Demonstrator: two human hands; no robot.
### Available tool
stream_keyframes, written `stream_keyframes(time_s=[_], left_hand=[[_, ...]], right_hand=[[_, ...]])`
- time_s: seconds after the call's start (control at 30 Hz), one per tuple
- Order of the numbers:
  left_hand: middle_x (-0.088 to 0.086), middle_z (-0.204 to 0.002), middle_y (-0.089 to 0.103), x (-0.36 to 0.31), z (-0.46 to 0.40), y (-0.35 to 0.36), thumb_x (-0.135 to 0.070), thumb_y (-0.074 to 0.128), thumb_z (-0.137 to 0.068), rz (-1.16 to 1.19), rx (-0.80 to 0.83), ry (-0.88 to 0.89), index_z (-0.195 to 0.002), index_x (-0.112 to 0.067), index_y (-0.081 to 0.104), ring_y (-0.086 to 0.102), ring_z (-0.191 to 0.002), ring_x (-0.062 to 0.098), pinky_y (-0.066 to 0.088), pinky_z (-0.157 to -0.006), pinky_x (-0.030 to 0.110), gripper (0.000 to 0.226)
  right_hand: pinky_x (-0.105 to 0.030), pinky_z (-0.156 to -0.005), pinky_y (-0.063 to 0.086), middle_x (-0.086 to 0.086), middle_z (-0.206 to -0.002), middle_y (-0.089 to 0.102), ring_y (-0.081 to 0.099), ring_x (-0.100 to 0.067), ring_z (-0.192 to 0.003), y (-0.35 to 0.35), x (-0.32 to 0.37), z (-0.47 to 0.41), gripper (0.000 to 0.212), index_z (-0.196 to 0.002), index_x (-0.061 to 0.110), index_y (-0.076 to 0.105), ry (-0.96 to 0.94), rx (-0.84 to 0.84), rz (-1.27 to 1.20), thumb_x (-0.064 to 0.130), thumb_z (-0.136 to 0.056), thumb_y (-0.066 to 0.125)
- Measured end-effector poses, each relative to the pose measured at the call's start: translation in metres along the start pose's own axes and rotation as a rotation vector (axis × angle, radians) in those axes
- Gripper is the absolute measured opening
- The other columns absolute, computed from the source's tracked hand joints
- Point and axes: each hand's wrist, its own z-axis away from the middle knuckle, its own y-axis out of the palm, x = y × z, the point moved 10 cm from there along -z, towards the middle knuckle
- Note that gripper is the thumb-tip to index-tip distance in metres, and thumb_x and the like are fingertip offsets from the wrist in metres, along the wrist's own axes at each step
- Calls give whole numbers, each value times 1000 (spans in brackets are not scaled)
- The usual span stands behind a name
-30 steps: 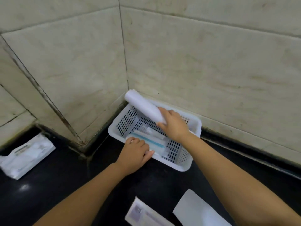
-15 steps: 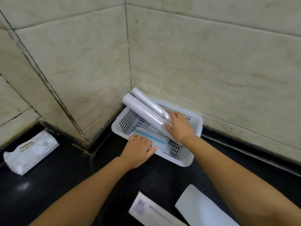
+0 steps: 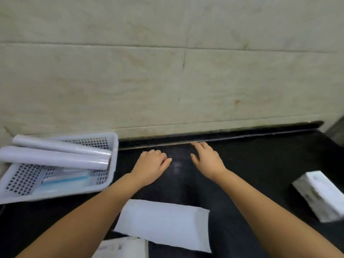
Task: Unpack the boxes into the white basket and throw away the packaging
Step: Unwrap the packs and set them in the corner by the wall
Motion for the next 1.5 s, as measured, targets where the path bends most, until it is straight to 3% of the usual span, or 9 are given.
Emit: stream_keyframes(time_s=[0.3, 0.47, 0.6, 0.7, 0.83, 0.97, 1.13, 1.3, 1.5], left_hand=[[5, -106, 61, -249, -59, 135, -42, 32, -99, 83, 262, 232, -104, -15, 60, 54, -104, 24, 40, -93, 38, 40], [4, -124, 53, -334, -77, 209, -43, 31, -97, 47, 301, 193, -123, -17, 53, 49, -117, 25, 37, -100, 38, 43], [9, -110, 67, -342, -66, 240, -44, 31, -82, -31, 241, 113, -104, -14, 68, 67, -100, 28, 52, -89, 41, 52], [11, -120, 66, -340, -53, 251, -38, 35, -86, -81, 158, 122, -115, -12, 65, 64, -110, 27, 38, -104, 43, 49], [10, -123, 65, -338, -53, 253, -35, 35, -87, -94, 146, 124, -119, -13, 63, 63, -112, 27, 28, -105, 40, 48], [9, -121, 67, -337, -53, 248, -39, 34, -83, -19, 225, 116, -115, -15, 66, 65, -111, 26, 48, -98, 43, 51], [5, -129, 55, -291, -43, 184, -36, 34, -98, 188, 197, -34, -129, -16, 50, 50, -120, 24, 44, -97, 38, 41], [2, -109, 61, -181, 41, 94, -30, 36, -98, 189, 18, -268, -112, -17, 59, 57, -102, 21, 46, -81, 35, 29], [3, -99, 62, -26, 213, 4, -28, 39, -96, 136, -126, -558, -99, -15, 62, 60, -93, 22, 49, -80, 41, 27]], right_hand=[[-42, -100, 39, -7, -141, 45, 45, -28, -127, -64, -285, 107, 45, -137, 19, 44, 410, -83, 91, 29, -94, 48], [-52, -108, 30, -10, -154, 23, 25, -31, -141, -68, -402, 147, 73, -146, 27, 24, 621, 26, 79, 48, -84, 57], [-45, -89, 45, -13, -138, 36, 43, -36, -122, -49, -429, 157, 87, -150, 32, 8, 630, 95, 19, 53, -82, 57], [-41, -82, 45, -14, -130, 40, 47, -34, -115, -49, -428, 151, 85, -150, 30, 4, 599, 81, 65, 53, -85, 54], [-38, -75, 40, -14, -131, 39, 47, -35, -116, -50, -434, 146, 86, -150, 32, 3, 600, 111, 19, 51, -84, 56], [-42, -81, 45, -16, -133, 39, 47, -36, -117, -65, -409, 121, 87, -150, 33, 3, 526, 112, 25, 48, -84, 57], [-41, -79, 45, -16, -131, 40, 50, -38, -113, -70, -313, 80, 84, -148, 34, 5, 349, 88, -29, 48, -83, 57], [-39, -76, 42, -17, -128, 43, 51, -39, -111, -48, -161, 66, 81, -146, 33, 8, 131, 109, -70, 45, -83, 57], [-40, -76, 45, -16, -126, 44, 54, -39, -106, 7, 68, 94, 82, -147, 35, 7, -167, 169, -145, 47, -82, 56]])
